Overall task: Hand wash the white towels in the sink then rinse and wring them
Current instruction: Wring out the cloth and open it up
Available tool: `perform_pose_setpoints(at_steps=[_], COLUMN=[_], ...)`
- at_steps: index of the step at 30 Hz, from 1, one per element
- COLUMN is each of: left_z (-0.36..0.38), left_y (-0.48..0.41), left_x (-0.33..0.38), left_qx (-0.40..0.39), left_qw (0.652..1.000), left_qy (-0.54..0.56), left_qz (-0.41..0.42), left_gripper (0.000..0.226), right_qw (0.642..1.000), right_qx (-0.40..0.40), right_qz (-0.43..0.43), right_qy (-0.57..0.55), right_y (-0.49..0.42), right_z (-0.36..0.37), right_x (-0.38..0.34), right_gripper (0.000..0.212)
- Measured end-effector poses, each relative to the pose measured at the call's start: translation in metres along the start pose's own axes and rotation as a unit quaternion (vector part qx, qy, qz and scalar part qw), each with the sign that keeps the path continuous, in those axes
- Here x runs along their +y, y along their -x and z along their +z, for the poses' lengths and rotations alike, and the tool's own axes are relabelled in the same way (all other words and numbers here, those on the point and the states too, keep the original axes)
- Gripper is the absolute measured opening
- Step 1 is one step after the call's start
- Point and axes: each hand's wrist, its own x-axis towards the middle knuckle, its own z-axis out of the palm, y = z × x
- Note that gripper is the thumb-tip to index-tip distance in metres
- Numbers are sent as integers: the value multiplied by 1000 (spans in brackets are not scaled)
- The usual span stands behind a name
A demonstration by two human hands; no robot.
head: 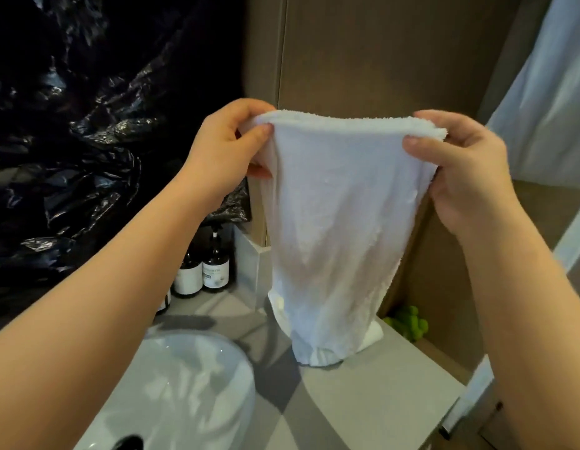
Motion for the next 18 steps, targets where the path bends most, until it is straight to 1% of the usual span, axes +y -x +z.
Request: perform_pose_setpoints(at_steps=[2,5,9,11,12,14,16,18], left_z=[-1,-5,-10,-11,-9,1,20,42], left_y=[17,47,86,99,104,113,123,133], left_x=[-1,-11,-31,-42,-47,-64,-87,-110], left_qx=[-38,-101,-201,-245,-260,-270,-249,-212], left_qw=[999,993,972,957,950,941,938,938], left_qy=[8,15,18,24,21,-10,-40,-45], left_qz=[-7,-57,-119,-153,-170,-204,-237,-272], left_gripper=[25,27,26,19,16,16,19,13], right_qw=[999,994,970,956,952,947,938,925], right_qx=[-27,-82,-167,-190,-182,-122,-38,24], right_qz=[19,75,173,220,242,288,329,354], right_qy=[-5,-4,25,37,44,68,107,138], right_y=[18,53,103,124,131,142,149,155], right_z=[-12,-28,-42,-45,-47,-49,-50,-48], right_x=[2,14,35,46,54,77,109,142], right_gripper=[19,23,30,28,28,29,28,33])
